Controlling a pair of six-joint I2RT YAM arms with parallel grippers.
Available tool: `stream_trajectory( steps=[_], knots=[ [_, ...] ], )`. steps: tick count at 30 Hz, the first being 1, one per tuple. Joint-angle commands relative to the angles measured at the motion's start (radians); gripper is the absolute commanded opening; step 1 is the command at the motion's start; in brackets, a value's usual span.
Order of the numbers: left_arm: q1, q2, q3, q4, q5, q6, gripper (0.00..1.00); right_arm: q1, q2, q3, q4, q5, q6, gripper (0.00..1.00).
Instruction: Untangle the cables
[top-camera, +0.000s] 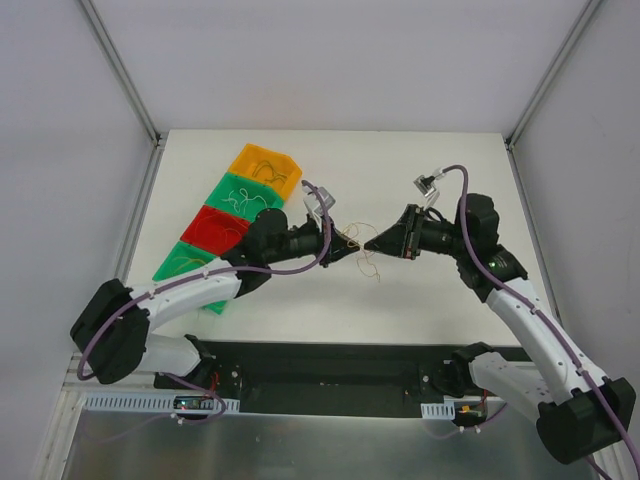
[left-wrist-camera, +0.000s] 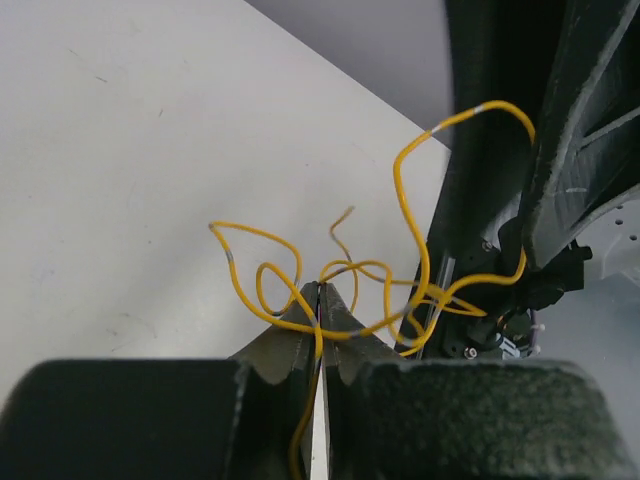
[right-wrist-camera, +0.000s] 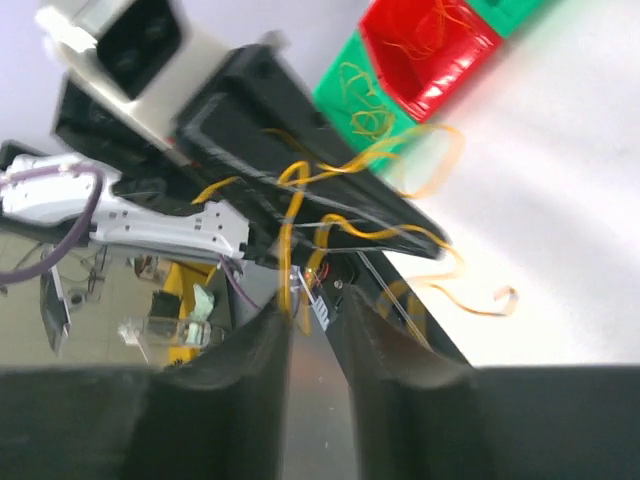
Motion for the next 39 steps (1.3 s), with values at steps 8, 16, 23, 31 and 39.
stream_trajectory(
  steps=[8,16,23,31,39],
  knots=[
    [0.185,-0.543,0.021,-0.963,-0.493,0.137,0.0,0.001,-0.01,0.188,-0.455,0.48,-0.345,0.8],
    [0.519,-0.643,0.0,-1.385,-0.92,-0.176,0.0,-0.01,0.002,0.192,-0.468,0.568,-0.417,0.83],
    [0.843,-0.515,-0.018,-1.437,-0.796,-0.292,0.0,-0.02,0.016,0.157,-0.466,0.574,-0.423,0.83],
    [0.908,-0.397,-0.072,-1.3,-0.646,-0.3,0.0,-0.028,-0.006,0.128,-0.455,0.587,-0.423,0.83],
    [0.908,-0.314,-0.064,-1.216,-0.574,-0.17,0.0,-0.028,0.005,0.107,-0.437,0.59,-0.42,0.84]
  ],
)
